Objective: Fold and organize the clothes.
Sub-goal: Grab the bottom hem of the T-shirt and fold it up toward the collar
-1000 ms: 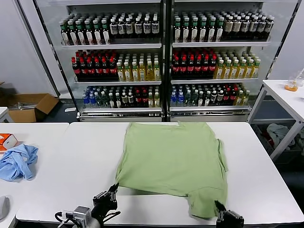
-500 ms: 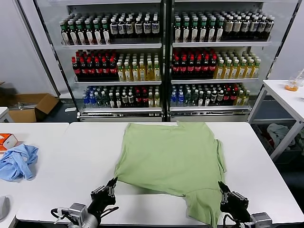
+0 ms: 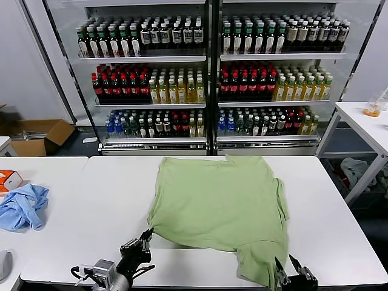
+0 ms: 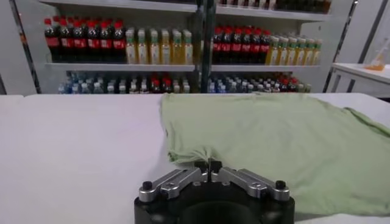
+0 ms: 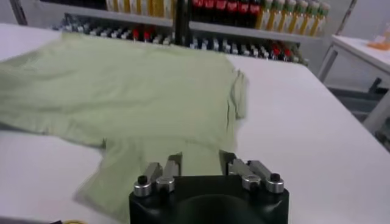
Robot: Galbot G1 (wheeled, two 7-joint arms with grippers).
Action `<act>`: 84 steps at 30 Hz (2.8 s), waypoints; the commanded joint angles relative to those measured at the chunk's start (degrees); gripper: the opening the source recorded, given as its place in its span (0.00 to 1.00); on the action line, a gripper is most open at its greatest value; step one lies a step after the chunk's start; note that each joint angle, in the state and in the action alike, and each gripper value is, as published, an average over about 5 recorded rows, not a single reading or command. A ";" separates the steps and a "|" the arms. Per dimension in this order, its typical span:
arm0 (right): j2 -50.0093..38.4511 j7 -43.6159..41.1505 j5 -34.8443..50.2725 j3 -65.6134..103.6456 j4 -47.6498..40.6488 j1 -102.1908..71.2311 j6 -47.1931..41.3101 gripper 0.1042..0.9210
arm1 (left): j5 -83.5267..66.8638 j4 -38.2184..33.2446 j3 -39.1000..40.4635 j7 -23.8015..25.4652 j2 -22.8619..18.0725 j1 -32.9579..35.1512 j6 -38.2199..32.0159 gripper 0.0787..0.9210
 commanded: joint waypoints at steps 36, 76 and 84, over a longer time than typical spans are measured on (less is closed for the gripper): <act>0.52 -1.85 6.19 -2.39 -2.86 0.74 2.18 0.06 | -0.19 0.06 1.06 0.24 -1.44 0.04 -0.62 0.02; -17.73 -2.82 15.95 -5.58 -23.93 44.58 2.35 0.00 | -5.63 17.82 4.74 1.17 5.47 -23.03 -1.41 0.02; -17.44 -4.25 13.11 -10.89 -28.28 49.35 1.21 0.00 | -3.44 22.06 6.85 0.97 4.63 -25.93 -1.43 0.02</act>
